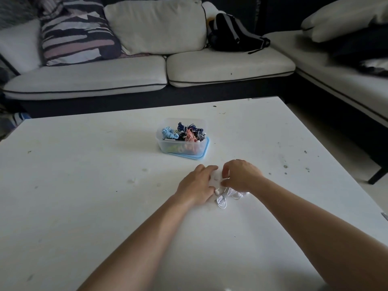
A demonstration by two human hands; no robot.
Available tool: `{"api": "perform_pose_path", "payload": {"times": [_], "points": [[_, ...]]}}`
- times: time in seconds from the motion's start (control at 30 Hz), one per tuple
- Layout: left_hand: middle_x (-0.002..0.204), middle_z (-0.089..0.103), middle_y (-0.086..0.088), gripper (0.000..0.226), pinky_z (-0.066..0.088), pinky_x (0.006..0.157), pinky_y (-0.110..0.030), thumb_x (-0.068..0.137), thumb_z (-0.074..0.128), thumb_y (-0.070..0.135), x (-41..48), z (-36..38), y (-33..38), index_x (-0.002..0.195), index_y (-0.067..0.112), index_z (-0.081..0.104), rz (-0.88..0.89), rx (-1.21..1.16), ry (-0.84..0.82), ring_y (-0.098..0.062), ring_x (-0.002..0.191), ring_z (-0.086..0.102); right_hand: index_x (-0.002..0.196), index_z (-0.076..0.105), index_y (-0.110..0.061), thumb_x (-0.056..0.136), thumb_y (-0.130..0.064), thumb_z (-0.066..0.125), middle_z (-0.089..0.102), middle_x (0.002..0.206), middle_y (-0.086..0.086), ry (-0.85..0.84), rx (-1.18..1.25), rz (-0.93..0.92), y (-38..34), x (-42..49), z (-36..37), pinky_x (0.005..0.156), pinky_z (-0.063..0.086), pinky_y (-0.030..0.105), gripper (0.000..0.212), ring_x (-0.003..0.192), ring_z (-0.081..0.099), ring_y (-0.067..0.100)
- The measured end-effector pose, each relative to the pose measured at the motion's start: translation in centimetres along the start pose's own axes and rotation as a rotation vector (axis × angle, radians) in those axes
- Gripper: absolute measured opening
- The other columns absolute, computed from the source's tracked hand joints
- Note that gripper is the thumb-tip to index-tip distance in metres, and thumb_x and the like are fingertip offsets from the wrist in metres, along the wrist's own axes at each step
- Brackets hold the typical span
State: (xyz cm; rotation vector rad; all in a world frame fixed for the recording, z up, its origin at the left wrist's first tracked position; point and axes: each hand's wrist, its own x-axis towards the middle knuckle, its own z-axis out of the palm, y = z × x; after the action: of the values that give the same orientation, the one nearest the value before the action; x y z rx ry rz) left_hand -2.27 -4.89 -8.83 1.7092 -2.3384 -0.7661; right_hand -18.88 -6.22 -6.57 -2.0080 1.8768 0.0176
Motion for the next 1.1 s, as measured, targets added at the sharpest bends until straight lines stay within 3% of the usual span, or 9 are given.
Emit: {"api": "perform_pose_path", "payload": {"times": [0.13, 0.23, 0.3, 0.37, 0.47, 0.7, 0.8, 0.93, 1.1], "points": [[0.117, 0.048, 0.002, 0.041, 0.049, 0.085, -0.035, 0.088, 0.056, 0.031, 0.3, 0.2, 0.0, 0.128, 0.042, 0.051, -0.012, -0.013, -0.013, -0.019, 0.104, 0.058, 0.081, 0.060, -0.033, 0.084, -0.038, 0.073, 0.057, 0.080, -0.013, -0.029, 0.072, -0.035, 0.6, 0.1, -0.7, 0.070, 0.042, 0.027, 0.014, 0.084, 0.057, 0.016], [0.097, 0.054, 0.001, 0.001, 0.047, 0.072, -0.033, 0.086, 0.058, 0.034, -0.1, -0.2, 0.4, 0.087, 0.035, 0.058, 0.012, -0.107, 0.028, -0.021, 0.092, 0.061, 0.077, 0.067, -0.027, 0.083, -0.036, 0.077, 0.059, 0.071, -0.009, -0.012, 0.264, -0.082, 0.7, -0.1, -1.8, 0.061, 0.039, 0.023, 0.014, 0.067, 0.054, 0.008], [0.083, 0.057, 0.002, 0.013, 0.045, 0.067, -0.031, 0.086, 0.054, 0.028, -0.4, -0.7, 0.6, 0.073, 0.026, 0.054, 0.005, -0.208, 0.060, -0.020, 0.080, 0.059, 0.079, 0.072, -0.021, 0.083, -0.032, 0.077, 0.068, 0.077, -0.003, -0.013, 0.423, -0.092, 0.6, -0.3, -2.2, 0.065, 0.044, 0.023, 0.013, 0.069, 0.057, 0.010], [0.075, 0.061, 0.009, 0.019, 0.045, 0.066, -0.026, 0.089, 0.052, 0.017, -1.0, -1.3, 1.0, 0.075, 0.027, 0.060, -0.070, -0.440, 0.059, -0.011, 0.069, 0.056, 0.081, 0.073, -0.015, 0.085, -0.028, 0.074, 0.070, 0.077, 0.000, -0.028, 0.568, -0.071, 0.3, -0.6, -2.5, 0.068, 0.047, 0.026, 0.014, 0.067, 0.058, 0.011], [0.089, 0.071, 0.000, 0.026, 0.053, 0.071, -0.035, 0.090, 0.049, 0.000, -1.8, -2.2, 1.2, 0.104, 0.015, 0.065, -0.187, -0.908, 0.017, -0.018, 0.073, 0.063, 0.080, 0.067, -0.006, 0.090, -0.023, 0.069, 0.069, 0.072, 0.005, -0.036, 0.724, -0.045, -0.3, -1.2, -3.0, 0.067, 0.048, 0.029, 0.020, 0.064, 0.060, 0.017], [0.098, 0.069, -0.016, 0.038, 0.057, 0.068, -0.031, 0.087, 0.044, -0.009, -5.1, -6.6, 1.0, 0.119, 0.005, 0.060, -0.279, -1.444, -0.022, -0.029, 0.078, 0.069, 0.093, 0.064, -0.010, 0.094, -0.025, 0.065, 0.070, 0.076, 0.007, -0.115, 0.944, -0.052, -3.4, -3.3, -4.0, 0.068, 0.045, 0.034, 0.015, 0.063, 0.052, 0.021], [0.095, 0.064, -0.016, 0.024, 0.058, 0.065, -0.028, 0.096, 0.049, 0.001, -7.0, -8.4, 0.6, 0.115, 0.005, 0.063, -0.259, -1.505, -0.004, -0.026, 0.072, 0.069, 0.098, 0.062, -0.011, 0.096, -0.023, 0.062, 0.068, 0.077, 0.008, -0.144, 1.008, -0.091, -5.2, -4.4, -4.4, 0.068, 0.048, 0.033, 0.013, 0.065, 0.052, 0.021], [0.082, 0.069, -0.012, 0.015, 0.059, 0.069, -0.025, 0.095, 0.055, -0.001, -8.4, -8.7, -0.1, 0.105, 0.005, 0.065, -0.242, -1.358, 0.108, -0.022, 0.073, 0.070, 0.102, 0.068, -0.007, 0.097, -0.019, 0.055, 0.065, 0.085, 0.009, -0.174, 0.921, -0.164, -6.8, -5.0, -4.4, 0.074, 0.047, 0.035, 0.018, 0.073, 0.060, 0.020], [0.094, 0.072, -0.015, 0.015, 0.057, 0.071, -0.027, 0.090, 0.065, -0.001, -9.0, -7.8, -0.9, 0.102, 0.006, 0.066, -0.262, -1.225, 0.184, -0.023, 0.075, 0.070, 0.090, 0.067, -0.009, 0.095, -0.021, 0.052, 0.064, 0.082, 0.003, -0.121, 0.697, -0.143, -7.1, -5.2, -2.7, 0.073, 0.046, 0.032, 0.020, 0.074, 0.055, 0.018]]}}
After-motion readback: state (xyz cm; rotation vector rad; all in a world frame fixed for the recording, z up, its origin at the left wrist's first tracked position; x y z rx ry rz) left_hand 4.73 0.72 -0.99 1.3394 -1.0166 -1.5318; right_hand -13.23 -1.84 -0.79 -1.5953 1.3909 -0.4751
